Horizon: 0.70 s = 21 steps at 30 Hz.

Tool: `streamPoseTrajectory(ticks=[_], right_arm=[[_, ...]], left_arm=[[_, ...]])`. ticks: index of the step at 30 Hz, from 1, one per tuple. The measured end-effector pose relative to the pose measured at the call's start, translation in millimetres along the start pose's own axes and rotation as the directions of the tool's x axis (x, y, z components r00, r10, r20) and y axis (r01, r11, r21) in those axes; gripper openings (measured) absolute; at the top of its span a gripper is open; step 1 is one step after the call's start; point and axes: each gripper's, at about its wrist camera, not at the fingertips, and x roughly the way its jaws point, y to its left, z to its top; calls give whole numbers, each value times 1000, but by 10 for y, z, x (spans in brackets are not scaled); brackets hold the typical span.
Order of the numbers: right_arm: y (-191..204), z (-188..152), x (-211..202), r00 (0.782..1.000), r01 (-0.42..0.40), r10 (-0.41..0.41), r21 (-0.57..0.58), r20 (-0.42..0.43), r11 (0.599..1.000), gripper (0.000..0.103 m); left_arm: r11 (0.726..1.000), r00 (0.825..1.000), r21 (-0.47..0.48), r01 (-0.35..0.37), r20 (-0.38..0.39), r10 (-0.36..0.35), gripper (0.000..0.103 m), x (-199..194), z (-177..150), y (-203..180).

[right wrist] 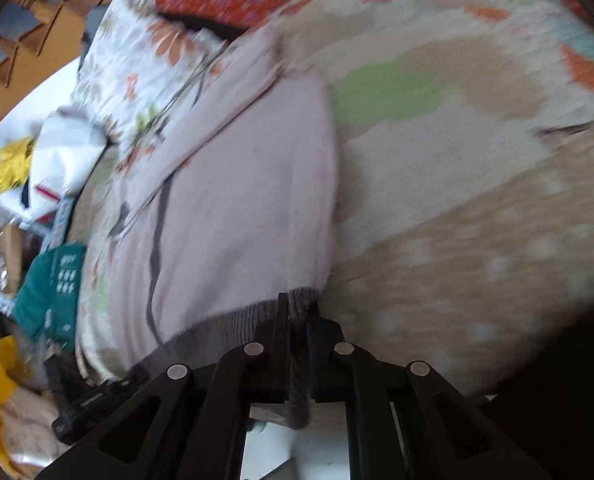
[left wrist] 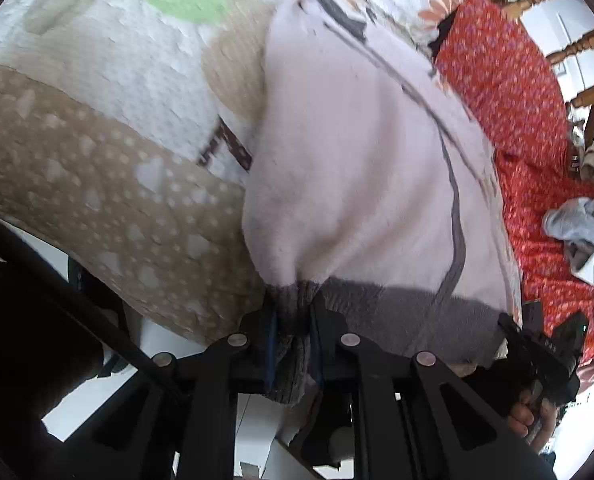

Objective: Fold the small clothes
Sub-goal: 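Grasp the grey ribbed hem with both grippers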

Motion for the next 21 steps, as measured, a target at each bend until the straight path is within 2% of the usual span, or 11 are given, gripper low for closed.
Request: streamPoseTrajectory(ticks=[2, 3, 5, 7, 8, 9, 10, 12, 16, 19, 21], right_arm=[[-82, 33, -125, 998, 57, -57, 8, 30, 998, 5], [-96, 46, -146, 998, 60, -60, 2, 32, 998, 5], [-103, 53, -126, 1000, 4, -5, 5, 8, 1000, 9], [-109, 32, -81, 1000, -14, 14, 15, 0, 1000, 13], [-92, 28, -62, 1000, -13, 13, 14, 4, 1000, 26], [-91, 23, -47, 1000, -11, 11, 15, 10, 1000, 42], [-105, 23, -35, 1000, -10, 10, 26, 19, 1000, 46], [-129, 35, -1, 1000, -6, 5, 51, 25, 999, 47], [-101, 48, 39, 1000, -20, 19, 43, 23, 999, 49], [-53, -4, 146, 999, -23, 23, 15, -24, 1000, 50], [29, -73, 193, 1000, -1, 0, -28, -24, 1000, 51]], left_arm=[[1000, 1000, -19, 25, 5, -25, 13, -14, 17, 11], [999, 1000, -20, 29, 5, -29, 13, -8, 24, 8], [1000, 1000, -15, 21, 3, -21, 14, 3, 23, -3], [999, 1000, -22, 23, 7, -23, 18, -9, 7, 7], [999, 1000, -28, 23, 15, -23, 21, -33, 17, 26], [999, 1000, -35, 18, 26, -17, 29, -48, 27, 39], [999, 999, -44, 13, 38, -11, 39, -54, 30, 47], [997, 998, -83, 6, 62, -1, 52, -84, 26, 125], [991, 999, -126, 38, 41, -33, 66, -6, 20, 192], [995, 1000, -95, 22, -5, -22, 68, 137, -7, 108], [998, 1000, -62, 0, -26, -1, 72, 219, -27, 32]])
